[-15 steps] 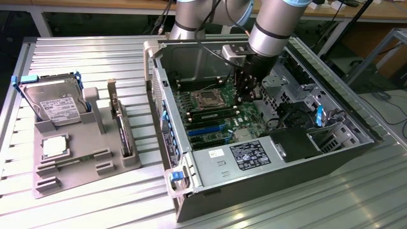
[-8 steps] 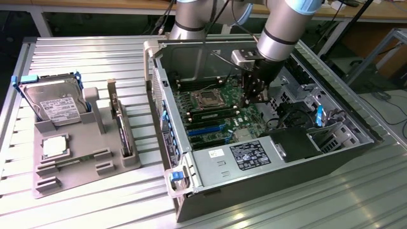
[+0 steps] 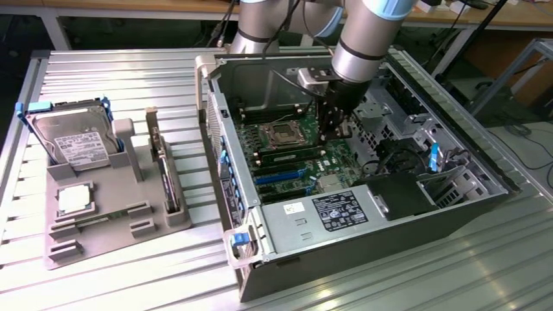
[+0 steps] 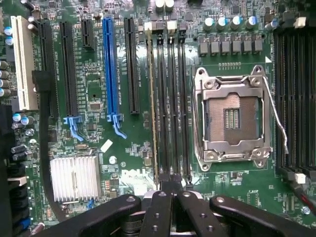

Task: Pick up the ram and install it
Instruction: 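Press down the ram until it locks into place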

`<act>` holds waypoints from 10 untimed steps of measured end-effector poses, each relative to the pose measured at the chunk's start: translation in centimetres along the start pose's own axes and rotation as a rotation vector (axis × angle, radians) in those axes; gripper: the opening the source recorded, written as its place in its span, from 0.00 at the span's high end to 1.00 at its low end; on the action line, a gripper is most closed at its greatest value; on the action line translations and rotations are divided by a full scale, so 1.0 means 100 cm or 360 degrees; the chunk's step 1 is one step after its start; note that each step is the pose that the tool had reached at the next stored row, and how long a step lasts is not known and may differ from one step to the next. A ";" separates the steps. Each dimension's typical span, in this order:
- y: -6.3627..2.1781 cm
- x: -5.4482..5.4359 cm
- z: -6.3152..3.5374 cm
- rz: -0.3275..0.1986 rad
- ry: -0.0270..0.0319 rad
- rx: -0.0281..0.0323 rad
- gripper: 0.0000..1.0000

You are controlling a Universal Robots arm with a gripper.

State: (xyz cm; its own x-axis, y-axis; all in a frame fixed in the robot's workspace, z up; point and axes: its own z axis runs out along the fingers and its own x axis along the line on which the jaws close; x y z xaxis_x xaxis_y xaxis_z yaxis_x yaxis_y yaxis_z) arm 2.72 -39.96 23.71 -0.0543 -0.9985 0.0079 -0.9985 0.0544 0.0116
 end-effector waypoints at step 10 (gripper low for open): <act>0.0265 0.006 -0.0122 0.0000 0.00074 0.00006 0.89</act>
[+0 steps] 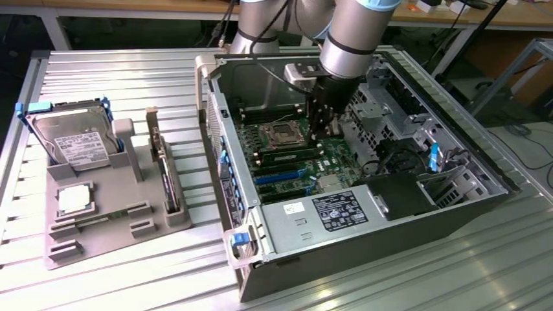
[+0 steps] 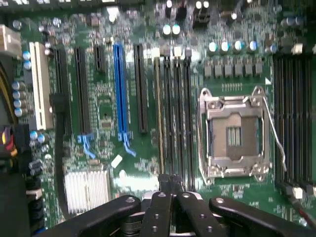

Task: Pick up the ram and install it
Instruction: 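Press down the ram until it locks into place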

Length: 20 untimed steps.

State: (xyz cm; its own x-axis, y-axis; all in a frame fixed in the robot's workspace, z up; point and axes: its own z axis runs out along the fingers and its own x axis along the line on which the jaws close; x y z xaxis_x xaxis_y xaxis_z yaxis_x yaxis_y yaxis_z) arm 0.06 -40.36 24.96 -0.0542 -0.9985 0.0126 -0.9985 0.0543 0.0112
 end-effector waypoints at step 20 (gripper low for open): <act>0.0890 0.007 0.0010 0.0000 0.00077 0.00006 0.89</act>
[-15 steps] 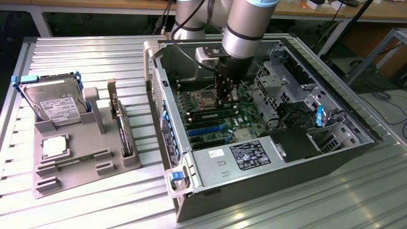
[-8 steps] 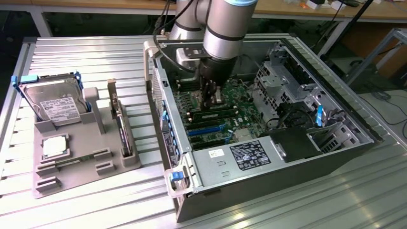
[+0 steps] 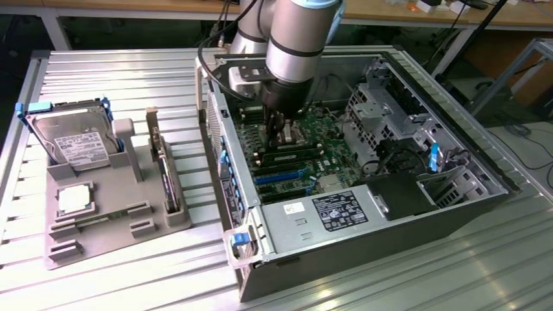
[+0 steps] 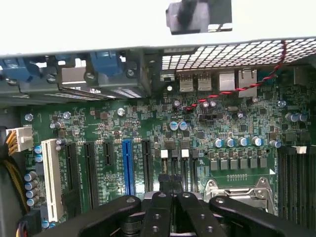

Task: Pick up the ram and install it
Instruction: 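Press down the ram until it locks into place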

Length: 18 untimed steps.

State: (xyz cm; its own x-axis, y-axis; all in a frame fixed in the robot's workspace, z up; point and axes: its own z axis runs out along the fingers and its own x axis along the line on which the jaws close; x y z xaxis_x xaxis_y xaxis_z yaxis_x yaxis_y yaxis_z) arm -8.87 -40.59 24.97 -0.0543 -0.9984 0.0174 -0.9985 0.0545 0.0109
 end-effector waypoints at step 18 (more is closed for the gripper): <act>-0.0204 0.000 -0.0007 0.0000 0.00055 -0.00031 0.89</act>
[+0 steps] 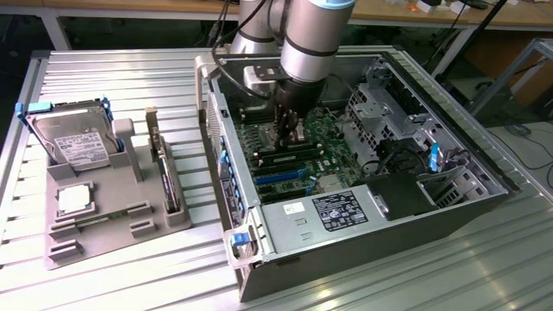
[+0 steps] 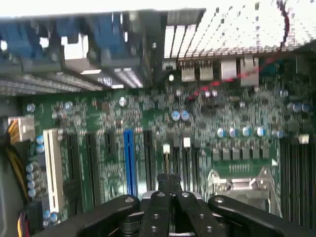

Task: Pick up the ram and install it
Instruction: 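Press down the ram until it locks into place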

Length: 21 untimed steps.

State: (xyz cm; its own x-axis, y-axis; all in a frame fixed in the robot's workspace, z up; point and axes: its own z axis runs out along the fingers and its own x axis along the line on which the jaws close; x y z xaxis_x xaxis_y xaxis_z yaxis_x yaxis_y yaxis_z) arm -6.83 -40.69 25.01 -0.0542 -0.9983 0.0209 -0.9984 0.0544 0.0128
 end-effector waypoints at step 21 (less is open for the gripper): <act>-0.0689 -0.001 -0.0628 -0.0001 -0.00002 -0.00021 0.89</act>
State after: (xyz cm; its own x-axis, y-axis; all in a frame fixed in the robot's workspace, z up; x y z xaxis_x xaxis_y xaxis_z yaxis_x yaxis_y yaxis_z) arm 0.15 -40.89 31.20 -0.0533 -0.9984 0.0208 -0.9985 0.0536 0.0141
